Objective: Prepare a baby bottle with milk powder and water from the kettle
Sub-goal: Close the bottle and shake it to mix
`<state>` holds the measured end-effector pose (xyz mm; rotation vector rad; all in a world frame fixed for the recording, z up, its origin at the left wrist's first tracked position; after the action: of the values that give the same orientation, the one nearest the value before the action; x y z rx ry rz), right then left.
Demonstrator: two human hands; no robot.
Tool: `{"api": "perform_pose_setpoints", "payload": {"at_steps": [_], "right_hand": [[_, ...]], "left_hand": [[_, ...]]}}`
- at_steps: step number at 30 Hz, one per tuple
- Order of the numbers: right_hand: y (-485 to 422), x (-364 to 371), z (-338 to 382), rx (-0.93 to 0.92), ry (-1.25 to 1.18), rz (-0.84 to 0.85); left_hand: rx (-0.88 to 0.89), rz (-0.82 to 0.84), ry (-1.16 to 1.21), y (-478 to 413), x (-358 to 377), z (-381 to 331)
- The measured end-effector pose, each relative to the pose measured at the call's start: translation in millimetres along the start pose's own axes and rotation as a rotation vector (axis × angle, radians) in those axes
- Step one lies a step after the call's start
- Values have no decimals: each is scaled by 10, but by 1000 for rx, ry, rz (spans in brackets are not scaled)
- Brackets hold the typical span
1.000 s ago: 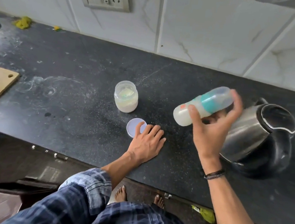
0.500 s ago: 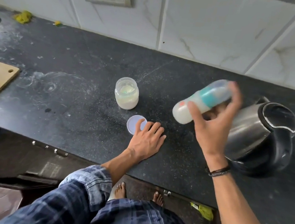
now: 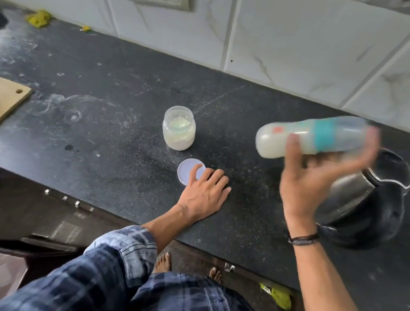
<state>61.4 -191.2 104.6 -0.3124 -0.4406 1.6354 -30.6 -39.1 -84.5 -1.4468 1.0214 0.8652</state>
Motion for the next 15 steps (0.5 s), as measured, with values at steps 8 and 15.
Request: {"api": "perform_pose_setpoints", "payload": {"at_steps": [8,15], "right_hand": [[137,140,-38,48,-27,-14],[109,54,-64,-72,-20,-95]], "left_hand": [[-1,15,-5,-2,-22,-4],[-9,33,-6,-8,-61,-15]]}}
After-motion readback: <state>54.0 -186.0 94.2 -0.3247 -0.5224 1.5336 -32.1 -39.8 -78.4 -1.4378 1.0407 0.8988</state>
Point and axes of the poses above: each hand's wrist, its own y-axis away from the middle knuckle, its own x-axis out of the palm, z = x × y, the point moved 3 cm from there along -y, towards the middle knuckle, and after that the axes turned 9 degrees about x, right-handed, at the moved point
